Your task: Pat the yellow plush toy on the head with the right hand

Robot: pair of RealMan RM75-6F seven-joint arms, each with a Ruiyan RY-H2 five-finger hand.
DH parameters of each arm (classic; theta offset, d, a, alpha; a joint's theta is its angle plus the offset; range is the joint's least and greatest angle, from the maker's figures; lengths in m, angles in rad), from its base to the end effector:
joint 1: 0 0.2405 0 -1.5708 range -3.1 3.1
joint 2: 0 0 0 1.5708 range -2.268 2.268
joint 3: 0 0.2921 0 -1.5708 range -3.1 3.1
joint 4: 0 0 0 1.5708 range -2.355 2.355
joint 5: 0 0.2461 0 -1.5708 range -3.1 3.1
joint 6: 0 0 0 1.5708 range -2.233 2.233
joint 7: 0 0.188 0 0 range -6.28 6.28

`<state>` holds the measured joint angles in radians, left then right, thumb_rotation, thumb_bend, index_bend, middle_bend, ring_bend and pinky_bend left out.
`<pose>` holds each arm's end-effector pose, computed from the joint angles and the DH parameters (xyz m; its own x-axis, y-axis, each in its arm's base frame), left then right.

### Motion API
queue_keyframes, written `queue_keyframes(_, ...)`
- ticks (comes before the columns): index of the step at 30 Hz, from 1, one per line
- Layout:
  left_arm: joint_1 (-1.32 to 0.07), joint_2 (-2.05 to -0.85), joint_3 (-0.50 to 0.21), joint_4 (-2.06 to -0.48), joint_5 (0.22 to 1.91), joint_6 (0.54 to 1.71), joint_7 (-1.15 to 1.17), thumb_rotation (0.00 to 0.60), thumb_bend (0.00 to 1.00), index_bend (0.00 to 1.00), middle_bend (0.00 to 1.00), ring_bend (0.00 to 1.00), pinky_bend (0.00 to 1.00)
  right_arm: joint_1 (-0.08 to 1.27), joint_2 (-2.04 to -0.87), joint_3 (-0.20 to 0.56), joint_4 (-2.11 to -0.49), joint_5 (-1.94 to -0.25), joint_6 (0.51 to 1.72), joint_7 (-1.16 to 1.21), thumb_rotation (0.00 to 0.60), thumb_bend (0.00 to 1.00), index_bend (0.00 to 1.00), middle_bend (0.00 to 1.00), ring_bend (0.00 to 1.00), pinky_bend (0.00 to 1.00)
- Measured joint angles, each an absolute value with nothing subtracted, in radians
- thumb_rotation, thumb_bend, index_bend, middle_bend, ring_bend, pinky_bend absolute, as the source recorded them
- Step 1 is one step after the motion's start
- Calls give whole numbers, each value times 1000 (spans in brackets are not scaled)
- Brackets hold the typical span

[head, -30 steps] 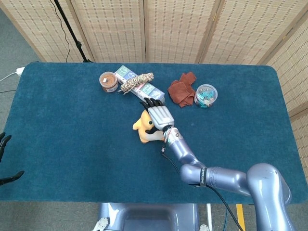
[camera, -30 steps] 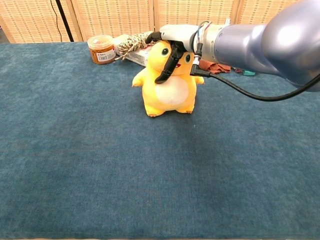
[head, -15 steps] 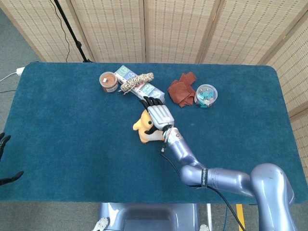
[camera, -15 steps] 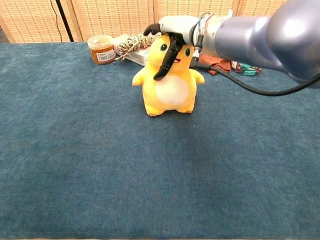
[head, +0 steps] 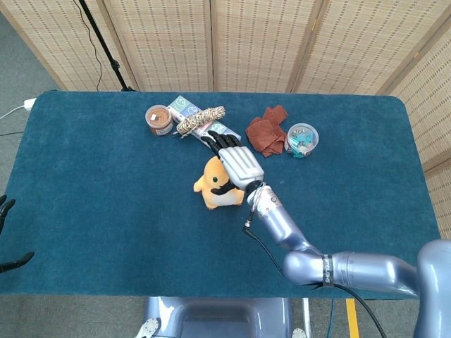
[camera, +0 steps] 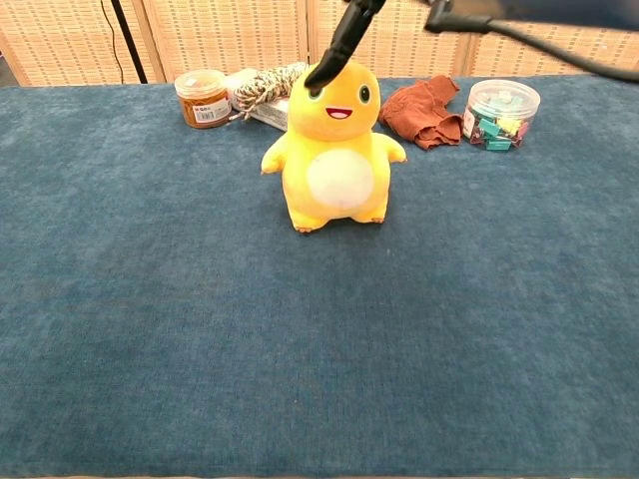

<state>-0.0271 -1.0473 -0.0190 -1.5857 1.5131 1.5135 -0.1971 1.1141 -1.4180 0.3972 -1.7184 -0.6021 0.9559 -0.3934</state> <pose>-0.3804 0.2026 0.1706 0.3041 0.0180 0.9525 0.9517 0.0380 -0.3046 0.0205 -0.4642 -0.0073 0.1796 -0.3001 0.9368 -0.9258 -0.3737 0.0578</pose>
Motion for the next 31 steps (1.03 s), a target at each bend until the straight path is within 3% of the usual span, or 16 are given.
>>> queue_keyframes(5,-26,-1047,-16,-1583,1521,1518,-201,600,0,0,0,0,0,1054,-1361,371,-1760,-705,997,-374,600,0,0,0,0,0)
queue_keyframes(11,-26,-1049,-9,-1584,1537,1522,-190,600,0,0,0,0,0,910,-1283,255,-1755,-945,1086,-319,600,0,0,0,0,0)
queue_keyframes(18,-25,-1058,-5,-1586,1545,1524,-163,600,0,0,0,0,0,687,-1225,88,-1591,-1240,1289,-229,600,0,0,0,0,0)
queue_keyframes(24,-27,-1065,-2,-1589,1547,1521,-136,600,0,0,0,0,0,504,-1214,11,-1416,-1354,1487,-180,600,0,0,0,0,0)
queue_keyframes(31,-26,-1072,3,-1589,1558,1527,-120,600,0,0,0,0,0,333,-1222,-45,-1361,-1426,1642,-133,600,0,0,0,0,0)
